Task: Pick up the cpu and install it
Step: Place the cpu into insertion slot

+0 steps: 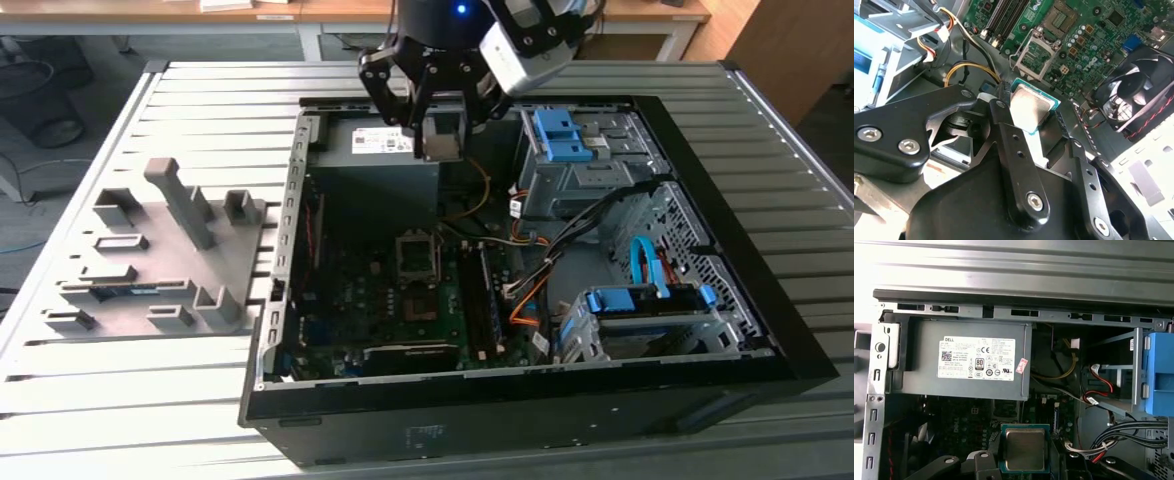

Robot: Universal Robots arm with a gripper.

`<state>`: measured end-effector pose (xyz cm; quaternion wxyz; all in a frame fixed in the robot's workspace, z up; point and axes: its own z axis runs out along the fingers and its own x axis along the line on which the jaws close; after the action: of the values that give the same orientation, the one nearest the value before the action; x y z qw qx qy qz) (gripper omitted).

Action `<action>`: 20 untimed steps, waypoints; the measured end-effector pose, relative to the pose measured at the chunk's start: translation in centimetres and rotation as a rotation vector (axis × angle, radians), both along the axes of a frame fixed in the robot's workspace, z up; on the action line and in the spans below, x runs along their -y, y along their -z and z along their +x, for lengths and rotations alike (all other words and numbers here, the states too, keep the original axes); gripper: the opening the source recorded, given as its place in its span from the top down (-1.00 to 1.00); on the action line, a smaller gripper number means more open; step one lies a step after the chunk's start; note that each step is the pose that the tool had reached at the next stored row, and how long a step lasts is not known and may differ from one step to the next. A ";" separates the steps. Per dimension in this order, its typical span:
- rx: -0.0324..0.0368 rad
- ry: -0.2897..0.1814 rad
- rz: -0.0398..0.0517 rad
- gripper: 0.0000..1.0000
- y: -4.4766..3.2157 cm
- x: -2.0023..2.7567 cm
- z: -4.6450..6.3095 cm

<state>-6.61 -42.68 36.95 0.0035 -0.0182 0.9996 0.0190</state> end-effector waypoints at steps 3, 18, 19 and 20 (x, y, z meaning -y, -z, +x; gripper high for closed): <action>0.0000 0.000 0.0000 0.06 0.15 0.04 0.0; 0.0001 0.000 0.0000 0.06 0.86 0.22 0.0; 0.0000 0.000 0.0000 0.06 0.90 0.23 0.0; 0.0000 0.000 0.0000 0.06 0.95 0.24 0.0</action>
<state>-6.61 -42.93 36.00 0.0035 -0.0182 0.9996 0.0190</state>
